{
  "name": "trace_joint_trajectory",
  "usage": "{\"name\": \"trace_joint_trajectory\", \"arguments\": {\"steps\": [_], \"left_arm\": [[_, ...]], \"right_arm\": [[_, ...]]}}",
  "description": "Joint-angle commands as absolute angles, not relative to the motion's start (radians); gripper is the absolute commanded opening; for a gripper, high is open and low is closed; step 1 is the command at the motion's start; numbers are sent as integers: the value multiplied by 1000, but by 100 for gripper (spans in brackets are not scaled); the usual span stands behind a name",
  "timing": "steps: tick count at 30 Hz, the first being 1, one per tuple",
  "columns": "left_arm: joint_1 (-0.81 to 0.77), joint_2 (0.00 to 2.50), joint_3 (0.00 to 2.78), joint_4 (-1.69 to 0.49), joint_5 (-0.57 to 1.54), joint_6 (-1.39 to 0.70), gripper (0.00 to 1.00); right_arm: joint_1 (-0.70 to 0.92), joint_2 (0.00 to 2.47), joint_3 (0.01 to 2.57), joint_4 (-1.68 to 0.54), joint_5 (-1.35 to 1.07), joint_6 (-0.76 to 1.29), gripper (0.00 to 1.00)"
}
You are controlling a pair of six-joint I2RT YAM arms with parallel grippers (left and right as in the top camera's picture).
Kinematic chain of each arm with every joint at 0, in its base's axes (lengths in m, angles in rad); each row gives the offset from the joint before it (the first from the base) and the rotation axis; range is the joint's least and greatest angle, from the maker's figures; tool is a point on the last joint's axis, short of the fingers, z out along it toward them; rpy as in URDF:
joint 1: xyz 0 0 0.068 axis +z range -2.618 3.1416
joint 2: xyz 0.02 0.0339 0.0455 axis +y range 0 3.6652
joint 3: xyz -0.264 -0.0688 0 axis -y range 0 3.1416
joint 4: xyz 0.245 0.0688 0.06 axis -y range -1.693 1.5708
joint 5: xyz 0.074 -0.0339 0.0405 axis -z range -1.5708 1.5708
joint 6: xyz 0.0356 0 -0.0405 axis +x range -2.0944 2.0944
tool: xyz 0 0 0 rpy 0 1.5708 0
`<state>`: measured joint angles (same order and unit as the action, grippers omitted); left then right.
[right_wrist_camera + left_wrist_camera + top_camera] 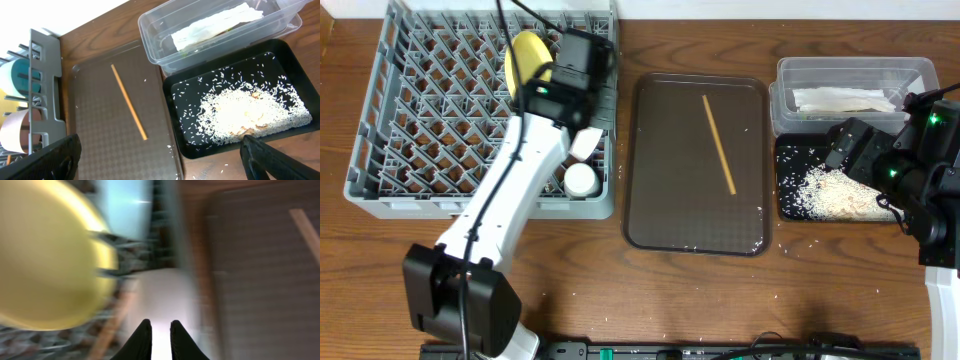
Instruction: Sort waste into correct bins and load items into the dishwasher
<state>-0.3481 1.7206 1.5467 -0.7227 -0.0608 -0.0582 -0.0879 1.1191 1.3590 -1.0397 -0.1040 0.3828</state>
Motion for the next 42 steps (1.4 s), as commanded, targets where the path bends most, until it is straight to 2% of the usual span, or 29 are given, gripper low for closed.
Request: {"name": "trace_joint_trajectory", "arguments": {"steps": [1,4,10,16,25,31,42], "left_arm": [[-428,1728,1547,-701,49,-280,22],[-521,1779,1547,-648,49,-291,30],[-648,1879,1570,-589,63,-344,32],[-673,1985,1599,-558,73,-433,34],[-699,2087,1600,-347,146,-458,39],[-717,2126,1600,-283,134,-367,41],[-752,2167,1602,-181,-20,-199,41]], "right_arm": [[-92,1121,1365,-1041,-102,392,99],[-92,1121,1365,-1041,-102,392,99],[-92,1121,1365,-1041,-102,392,99],[-92,1121,1365,-1041,-102,392,99],[-92,1121,1365,-1041,-102,392,99],[-92,1121,1365,-1041,-102,392,99],[-92,1121,1365,-1041,-102,392,99]]}}
